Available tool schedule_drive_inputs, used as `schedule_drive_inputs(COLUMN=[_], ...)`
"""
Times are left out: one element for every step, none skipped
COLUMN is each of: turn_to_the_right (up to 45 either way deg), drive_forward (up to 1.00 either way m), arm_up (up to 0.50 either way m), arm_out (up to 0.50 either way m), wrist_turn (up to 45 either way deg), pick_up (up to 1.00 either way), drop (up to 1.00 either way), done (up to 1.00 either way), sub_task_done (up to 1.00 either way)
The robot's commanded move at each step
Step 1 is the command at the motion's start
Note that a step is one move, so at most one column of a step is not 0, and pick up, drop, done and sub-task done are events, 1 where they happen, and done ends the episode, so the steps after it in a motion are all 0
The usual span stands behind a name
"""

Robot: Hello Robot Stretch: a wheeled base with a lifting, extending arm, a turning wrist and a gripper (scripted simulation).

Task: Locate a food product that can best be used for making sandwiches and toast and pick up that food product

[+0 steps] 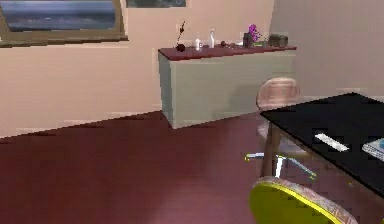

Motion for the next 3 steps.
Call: schedule_drive_inputs(turn_to_the_right=[-27.0,45.0,45.0], drive_forward=[0.0,0.0,0.0], arm_up=[0.0,0.0,0.0], arm_out=[0.0,0.0,0.0], wrist_turn=[0.0,0.0,0.0], pick_up=[0.0,0.0,0.0], drop=[0.0,0.0,0.0], done=[0.0,0.0,0.0], sub_task_done=[0.0,0.0,0.0])
